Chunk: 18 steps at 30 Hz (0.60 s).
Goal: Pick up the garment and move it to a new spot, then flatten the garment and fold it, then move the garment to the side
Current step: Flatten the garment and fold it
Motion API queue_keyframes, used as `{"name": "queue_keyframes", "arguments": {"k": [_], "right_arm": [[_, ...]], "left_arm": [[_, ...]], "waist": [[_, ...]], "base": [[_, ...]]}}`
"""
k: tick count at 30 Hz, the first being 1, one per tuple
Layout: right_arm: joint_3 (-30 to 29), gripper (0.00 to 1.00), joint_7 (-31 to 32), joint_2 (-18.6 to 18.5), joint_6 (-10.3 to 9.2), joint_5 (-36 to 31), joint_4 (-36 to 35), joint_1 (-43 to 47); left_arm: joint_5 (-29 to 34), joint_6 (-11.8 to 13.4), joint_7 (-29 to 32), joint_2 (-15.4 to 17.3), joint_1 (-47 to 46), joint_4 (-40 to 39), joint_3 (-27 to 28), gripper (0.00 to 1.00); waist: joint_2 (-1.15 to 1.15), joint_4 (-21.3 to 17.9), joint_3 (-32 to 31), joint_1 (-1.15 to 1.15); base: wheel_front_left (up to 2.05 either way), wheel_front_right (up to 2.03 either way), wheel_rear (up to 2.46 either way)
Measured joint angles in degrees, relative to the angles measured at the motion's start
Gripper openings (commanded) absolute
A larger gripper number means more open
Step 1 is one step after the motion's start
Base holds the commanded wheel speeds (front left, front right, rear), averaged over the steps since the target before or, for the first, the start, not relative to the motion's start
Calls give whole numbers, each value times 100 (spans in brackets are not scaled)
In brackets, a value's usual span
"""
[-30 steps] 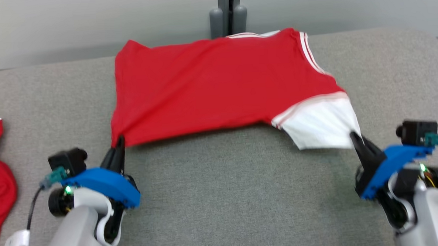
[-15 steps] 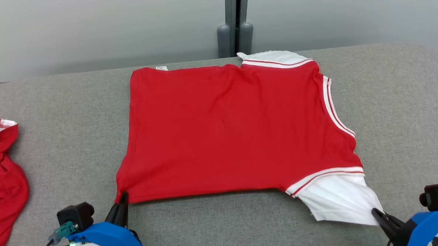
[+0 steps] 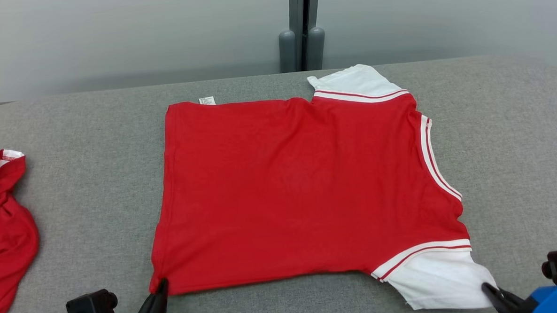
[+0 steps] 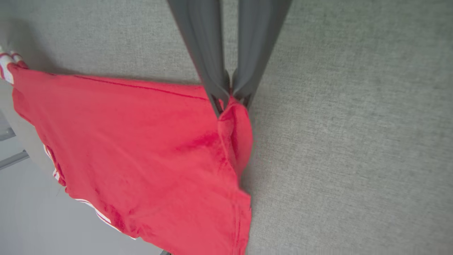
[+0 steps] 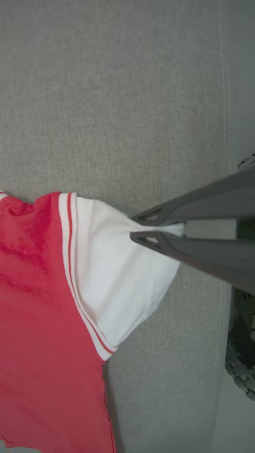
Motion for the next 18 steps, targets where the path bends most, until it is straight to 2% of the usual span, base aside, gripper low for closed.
{"name": "queue_keyframes", "arguments": {"k": [10, 18], "right_arm": [[436, 0, -66, 0, 0, -768, -256, -1046], [699, 0, -282, -2, 0, -1059, 367, -2065]], "left_arm": [[-359, -74, 309, -19, -241, -645, 124, 0], [-670, -166, 530, -199, -857, -322, 189, 0]], "waist": [[1, -58, 60, 0], [1, -44, 144, 1]], "base": [[0, 0, 0], [0, 0, 0]]}}
